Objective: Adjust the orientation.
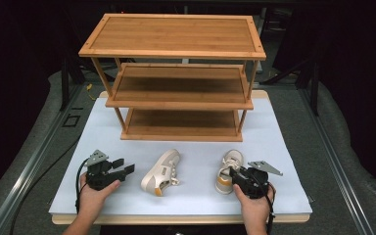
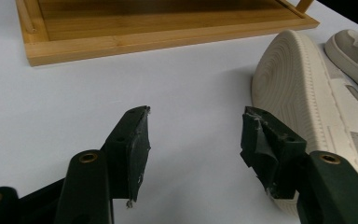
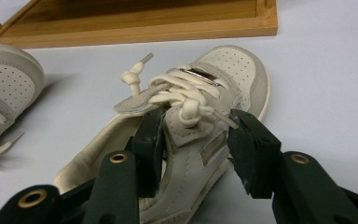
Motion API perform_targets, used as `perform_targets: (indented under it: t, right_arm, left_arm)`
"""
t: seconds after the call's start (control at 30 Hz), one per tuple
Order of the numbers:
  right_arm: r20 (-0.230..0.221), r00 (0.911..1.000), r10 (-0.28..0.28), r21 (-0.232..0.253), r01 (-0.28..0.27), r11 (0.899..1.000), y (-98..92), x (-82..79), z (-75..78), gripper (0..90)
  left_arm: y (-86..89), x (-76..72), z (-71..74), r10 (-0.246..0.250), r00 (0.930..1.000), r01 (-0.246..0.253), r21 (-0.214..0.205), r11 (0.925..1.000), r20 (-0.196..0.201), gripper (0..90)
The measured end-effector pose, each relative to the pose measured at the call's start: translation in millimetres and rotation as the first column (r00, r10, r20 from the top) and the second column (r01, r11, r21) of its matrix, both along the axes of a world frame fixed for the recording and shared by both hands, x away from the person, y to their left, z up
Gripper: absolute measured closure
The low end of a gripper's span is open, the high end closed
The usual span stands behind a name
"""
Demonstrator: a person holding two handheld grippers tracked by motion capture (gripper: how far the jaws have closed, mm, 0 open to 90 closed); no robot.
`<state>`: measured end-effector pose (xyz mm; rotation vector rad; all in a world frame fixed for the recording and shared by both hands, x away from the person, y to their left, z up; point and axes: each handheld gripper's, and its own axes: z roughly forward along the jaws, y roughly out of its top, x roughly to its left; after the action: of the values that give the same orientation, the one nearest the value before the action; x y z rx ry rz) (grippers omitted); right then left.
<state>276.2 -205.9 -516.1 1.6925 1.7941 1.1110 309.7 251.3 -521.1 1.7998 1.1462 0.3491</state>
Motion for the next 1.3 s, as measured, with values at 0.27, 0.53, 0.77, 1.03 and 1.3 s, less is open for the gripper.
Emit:
perform_targets:
  t: [0.27, 0.53, 0.77, 1.03, 1.3]
  right_arm:
    - [0.018, 0.9963, 0.084, 0.032, -0.085, 0.996, 5.9, 2.4, -0.9, 60.7]
    - [0.027, 0.9874, 0.156, 0.013, -0.156, 0.988, 22.6, 1.6, -0.7, 61.5]
    - [0.03, 0.9876, 0.154, 0.016, -0.155, 0.988, 22.8, 2.1, -1.2, 61.6]
    - [0.036, 0.9851, 0.168, 0.017, -0.169, 0.985, 24.2, 3.0, -1.8, 61.6]
    - [0.028, 0.9839, 0.177, 0.023, -0.177, 0.984, 23.6, 3.8, -1.5, 61.6]
  left_arm:
    - [-16.5, -11.8, 12.2, -0.064, 0.9967, 0.063, 0.025, 0.9977, 0.05, 38.9]
    - [-33.9, -26.1, 24.0, -0.155, 0.9837, 0.152, 0.041, 0.9876, 0.092, 59.6]
    - [-45.7, -30.4, 21.5, -0.215, 0.9744, 0.21, 0.07, 0.9752, 0.066, 80.5]
    - [-46.5, -27.5, 18.0, -0.22, 0.974, 0.21, 0.145, 0.9668, 0.055, 83.9]
    - [-35.4, -20.5, 14.4, -0.148, 0.988, 0.14, 0.141, 0.98, 0.046, 84.3]
